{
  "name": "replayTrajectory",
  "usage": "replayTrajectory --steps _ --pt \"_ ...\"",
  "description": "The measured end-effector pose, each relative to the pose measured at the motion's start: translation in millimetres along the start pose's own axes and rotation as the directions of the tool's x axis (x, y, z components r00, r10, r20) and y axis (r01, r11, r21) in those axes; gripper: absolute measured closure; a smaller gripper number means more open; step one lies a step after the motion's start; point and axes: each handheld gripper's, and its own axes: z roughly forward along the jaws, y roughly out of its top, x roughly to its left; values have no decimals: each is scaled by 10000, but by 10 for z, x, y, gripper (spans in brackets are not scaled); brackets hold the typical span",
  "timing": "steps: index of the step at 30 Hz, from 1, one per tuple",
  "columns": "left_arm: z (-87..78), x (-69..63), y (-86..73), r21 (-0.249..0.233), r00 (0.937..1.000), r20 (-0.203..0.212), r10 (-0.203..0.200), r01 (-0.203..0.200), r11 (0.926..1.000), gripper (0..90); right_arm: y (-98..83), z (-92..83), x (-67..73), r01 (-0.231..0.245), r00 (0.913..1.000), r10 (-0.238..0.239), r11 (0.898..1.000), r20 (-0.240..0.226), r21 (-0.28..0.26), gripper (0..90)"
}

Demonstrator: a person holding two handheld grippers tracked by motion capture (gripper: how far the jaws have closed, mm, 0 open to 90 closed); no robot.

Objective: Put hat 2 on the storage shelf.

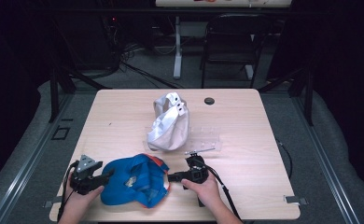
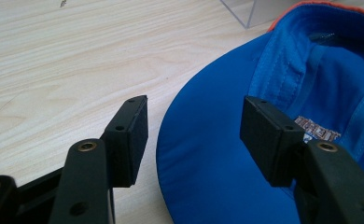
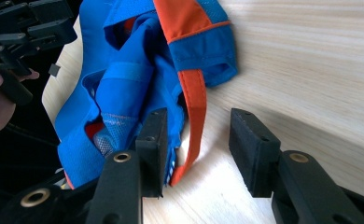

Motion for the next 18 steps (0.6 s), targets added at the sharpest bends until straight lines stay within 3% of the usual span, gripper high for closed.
replayTrajectory --steps 2,10,16,18 --pt "-8 3 -5 67 10000 -6 58 -58 10000 423 5 55 0 -131 9999 131 9999 -72 10 582" --pt "-27 4 -35 15 9999 -71 94 -94 10000 424 21 165 26 102 9998 -97 9995 -156 312 596" --pt "-34 8 -42 -2 9999 -105 72 -72 10000 424 19 232 17 -77 9981 109 9985 -605 539 613" --pt "-31 9 -40 -4 9999 -98 53 -53 10000 424 7 233 26 70 9966 -14 9977 -826 672 618"
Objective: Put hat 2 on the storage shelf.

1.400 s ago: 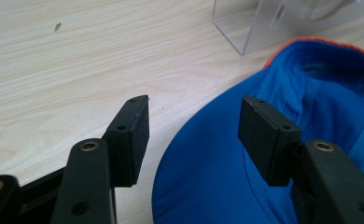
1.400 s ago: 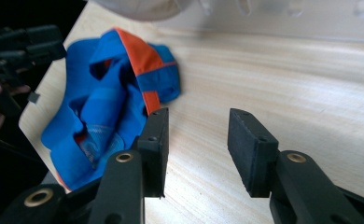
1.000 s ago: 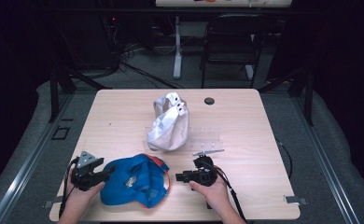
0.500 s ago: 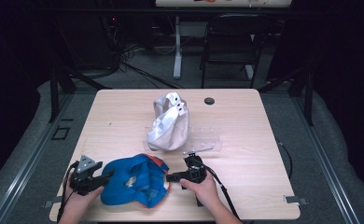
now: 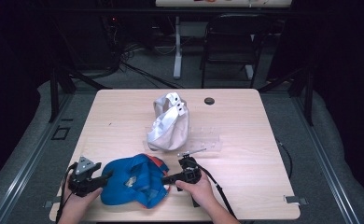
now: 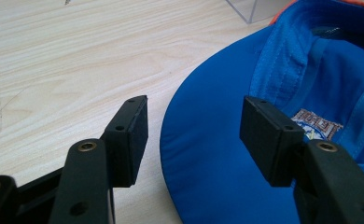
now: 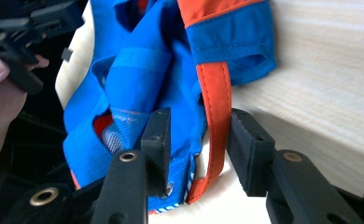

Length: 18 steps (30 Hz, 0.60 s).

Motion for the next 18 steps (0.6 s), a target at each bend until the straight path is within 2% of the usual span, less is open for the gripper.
replayTrajectory --steps 5,8,11,18 --pt "8 -8 1 31 10000 -28 67 -67 10000 425 -15 -32 9 -255 9970 258 9997 -725 51 664" --pt "4 -10 3 31 9999 -36 111 -111 9999 425 -7 -57 27 -325 9945 331 9994 -997 79 709" --pt "4 -9 2 26 9999 -39 103 -103 9999 425 -6 -75 44 -331 9951 329 9995 -934 -4 765" --pt "9 -10 3 24 9999 -29 116 -116 9999 425 4 -123 30 -601 9953 589 9981 -767 -145 778"
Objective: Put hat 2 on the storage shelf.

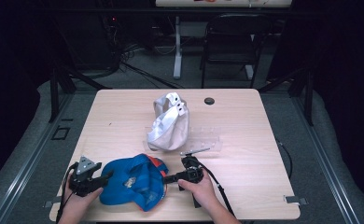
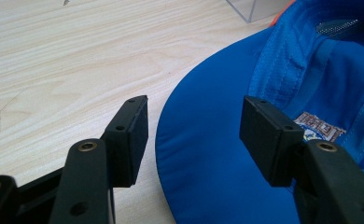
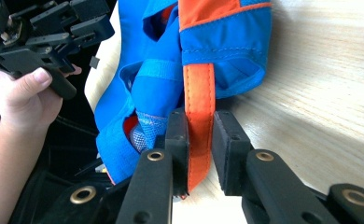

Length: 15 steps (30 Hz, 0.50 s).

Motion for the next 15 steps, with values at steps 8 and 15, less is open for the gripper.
replayTrajectory --steps 8,15 --pt "0 1 1 1 10000 25 46 -46 10000 425 23 -109 29 -229 9989 225 9997 -400 -100 781" --pt "9 -5 -1 -13 10000 26 -50 50 10000 425 35 -173 24 -288 9991 282 9994 -302 -196 780"
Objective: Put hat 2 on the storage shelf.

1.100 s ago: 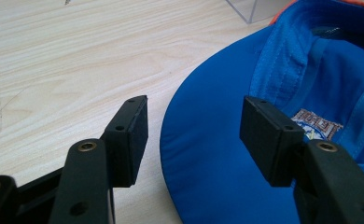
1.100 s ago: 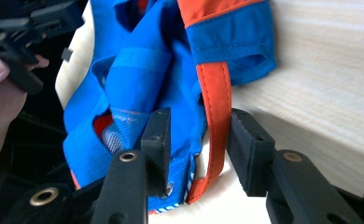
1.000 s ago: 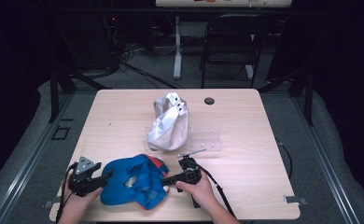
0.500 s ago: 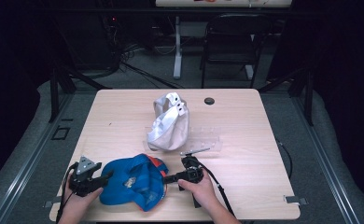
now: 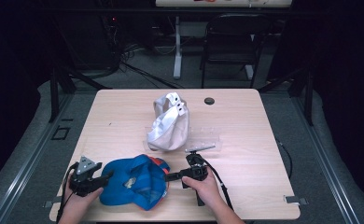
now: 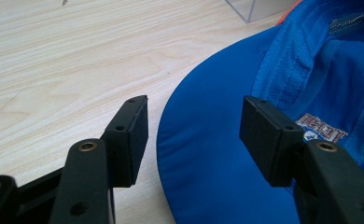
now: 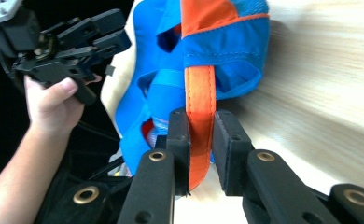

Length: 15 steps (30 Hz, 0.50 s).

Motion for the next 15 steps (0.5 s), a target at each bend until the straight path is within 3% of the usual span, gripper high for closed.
replayTrajectory --steps 7,11,15 --pt "7 -7 2 2 10000 28 22 -22 10000 425 -2 11 -12 72 9999 -75 9996 124 276 783" --pt "2 -13 7 19 10000 44 54 -54 10000 425 3 -2 29 502 9965 -521 9983 655 299 784" --pt "-9 -14 11 -28 10000 6 89 -88 10000 425 20 -37 99 785 9933 -802 9966 833 231 785"
